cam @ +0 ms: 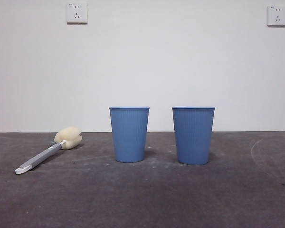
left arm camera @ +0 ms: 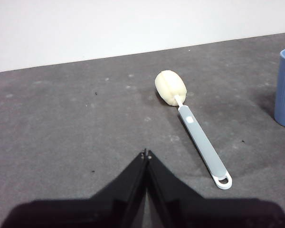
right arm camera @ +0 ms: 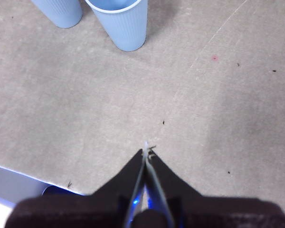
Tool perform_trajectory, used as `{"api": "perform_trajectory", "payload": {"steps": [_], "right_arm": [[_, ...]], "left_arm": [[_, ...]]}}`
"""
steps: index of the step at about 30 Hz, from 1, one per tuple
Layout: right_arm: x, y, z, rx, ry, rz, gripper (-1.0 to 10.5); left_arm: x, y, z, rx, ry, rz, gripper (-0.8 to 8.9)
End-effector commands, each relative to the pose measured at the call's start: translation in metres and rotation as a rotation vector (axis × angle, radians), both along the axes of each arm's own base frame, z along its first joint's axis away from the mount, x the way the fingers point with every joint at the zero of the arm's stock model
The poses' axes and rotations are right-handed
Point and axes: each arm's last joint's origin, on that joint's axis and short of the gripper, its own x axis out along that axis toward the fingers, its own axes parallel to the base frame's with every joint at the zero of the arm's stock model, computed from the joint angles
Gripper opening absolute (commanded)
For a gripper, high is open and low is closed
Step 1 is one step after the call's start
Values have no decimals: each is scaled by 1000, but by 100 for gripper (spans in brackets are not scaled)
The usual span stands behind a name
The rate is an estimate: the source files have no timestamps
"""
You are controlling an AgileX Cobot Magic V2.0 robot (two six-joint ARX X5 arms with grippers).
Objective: Pick up the cup brush,pick up the cup,insert the brush into the cup,clean the cup,put the cup brush back,put the cup back to the fixed position on the table
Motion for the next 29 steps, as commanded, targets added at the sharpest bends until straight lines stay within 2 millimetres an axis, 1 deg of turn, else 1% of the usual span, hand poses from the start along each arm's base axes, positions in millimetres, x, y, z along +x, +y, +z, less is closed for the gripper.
{"api": "perform_trajectory", "payload": {"steps": [1, 5, 10, 12, 13, 15, 18, 20, 22, 24, 26, 29], "right_arm": [[0, 0, 1, 5, -3, -6, 1], [0, 0, 1, 4, -7, -6, 1], [2, -2, 2, -39, -43, -53, 1], [-1, -6, 3, -66, -63, -91, 1], [-1, -9, 4, -101, -103, -101, 1], [-3, -14, 8, -101, -173, -140, 1], [-8, -23, 13, 2, -361, -205, 1], [-12, -30, 10, 59, -497, -257, 1], [-16, -36, 1, 85, -604, -312, 1], [-18, -39, -12, 96, -666, -349, 1], [-18, -43, -32, 96, -717, -390, 1], [-17, -47, -64, 86, -744, -433, 1]], "left_arm": [[1, 0, -3, -12, 11, 0, -4], [2, 0, -4, -14, 32, 0, -4], [3, 0, -6, -16, 57, 0, -4], [3, 0, -7, -17, 67, 0, -4], [4, 0, -7, -17, 73, 0, -4], [4, 1, -8, -18, 84, 0, -4], [5, 1, -10, -20, 102, 0, -4], [5, 1, -11, -21, 116, 0, -4], [6, 1, -12, -23, 128, 0, -4], [6, 1, -13, -24, 141, 0, -4], [7, 1, -14, -25, 153, 0, -4], [7, 1, -16, -27, 173, 1, -4]]}}
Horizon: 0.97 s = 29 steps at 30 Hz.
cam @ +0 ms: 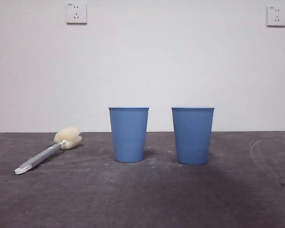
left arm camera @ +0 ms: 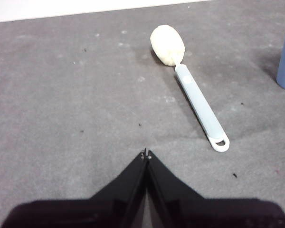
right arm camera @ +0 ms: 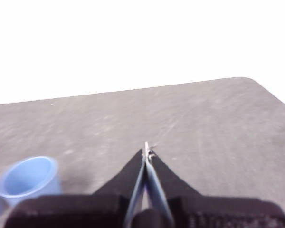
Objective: Pick up the cup brush,pick up the cup,insert the brush into the cup,clean the cup,put the cup brush back,put the cup back to the fixed position on the table
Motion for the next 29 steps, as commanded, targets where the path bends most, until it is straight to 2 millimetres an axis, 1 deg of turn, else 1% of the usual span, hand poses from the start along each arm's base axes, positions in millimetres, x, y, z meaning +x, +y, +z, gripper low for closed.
{"api": "perform_trajectory", "payload": {"steps": [1, 7, 9, 10, 12, 29], "right_arm": [[3, -2, -36, -12, 15, -34, 1], [7, -3, -101, -11, 95, -49, 1], [7, -3, -116, -13, 122, -48, 1], [6, -3, -119, -15, 127, -47, 1], [5, -3, -117, -18, 106, -48, 1], [6, -3, -118, -16, 117, -47, 1]], "left_arm": [[1, 0, -3, -12, 16, 1, -4], [2, 0, -6, -15, 46, 2, -4], [3, 0, -6, -15, 48, 2, -4], [3, 0, -6, -15, 49, 2, -4], [3, 0, -6, -16, 52, 1, -4], [4, 1, -6, -16, 55, 2, -4]]}}
